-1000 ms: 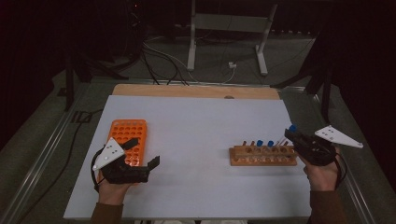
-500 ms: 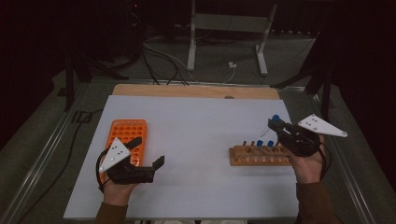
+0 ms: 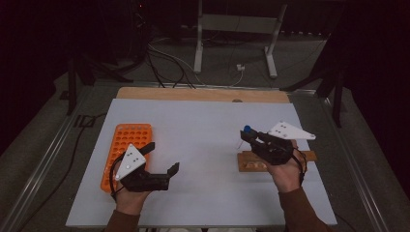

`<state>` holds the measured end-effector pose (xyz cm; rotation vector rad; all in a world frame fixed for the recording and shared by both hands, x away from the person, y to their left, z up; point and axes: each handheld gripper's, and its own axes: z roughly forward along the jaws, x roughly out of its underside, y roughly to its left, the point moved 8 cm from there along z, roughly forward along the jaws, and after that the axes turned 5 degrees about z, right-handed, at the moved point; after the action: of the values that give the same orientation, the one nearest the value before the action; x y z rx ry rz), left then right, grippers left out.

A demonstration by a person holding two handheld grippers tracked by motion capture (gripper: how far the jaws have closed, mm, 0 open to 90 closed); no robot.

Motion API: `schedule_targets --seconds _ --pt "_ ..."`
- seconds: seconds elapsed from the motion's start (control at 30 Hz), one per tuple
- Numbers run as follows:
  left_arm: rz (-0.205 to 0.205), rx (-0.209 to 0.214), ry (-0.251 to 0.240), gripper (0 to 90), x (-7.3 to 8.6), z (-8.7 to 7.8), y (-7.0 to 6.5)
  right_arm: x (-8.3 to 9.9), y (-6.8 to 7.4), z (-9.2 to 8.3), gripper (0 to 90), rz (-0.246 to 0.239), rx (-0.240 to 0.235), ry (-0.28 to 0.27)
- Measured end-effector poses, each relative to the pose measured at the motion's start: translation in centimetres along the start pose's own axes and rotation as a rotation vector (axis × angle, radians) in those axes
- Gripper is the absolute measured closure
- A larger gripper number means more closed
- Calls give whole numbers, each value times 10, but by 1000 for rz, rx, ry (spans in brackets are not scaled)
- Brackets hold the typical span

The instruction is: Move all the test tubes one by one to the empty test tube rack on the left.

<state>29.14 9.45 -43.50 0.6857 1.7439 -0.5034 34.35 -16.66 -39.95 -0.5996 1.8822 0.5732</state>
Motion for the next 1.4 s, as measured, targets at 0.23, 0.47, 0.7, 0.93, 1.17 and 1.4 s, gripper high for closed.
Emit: schedule_targets --seconds 0.23,0.47,0.7,0.93,1.17,1.4 --pt "18 36 21 27 1 10 -14 3 24 14 772 -20 -51 22" --pt "14 60 36 43 3 17 -23 8 44 22 772 -23 -101 43" --pt "19 82 70 62 7 27 -34 11 62 29 772 -25 -151 55" --pt "29 75 83 127 10 34 -42 16 82 37 772 -23 -204 69" --pt "45 77 75 263 12 34 -44 20 103 44 772 -19 -259 81" --pt "64 125 66 469 12 33 -49 22 117 47 772 -20 -302 93"
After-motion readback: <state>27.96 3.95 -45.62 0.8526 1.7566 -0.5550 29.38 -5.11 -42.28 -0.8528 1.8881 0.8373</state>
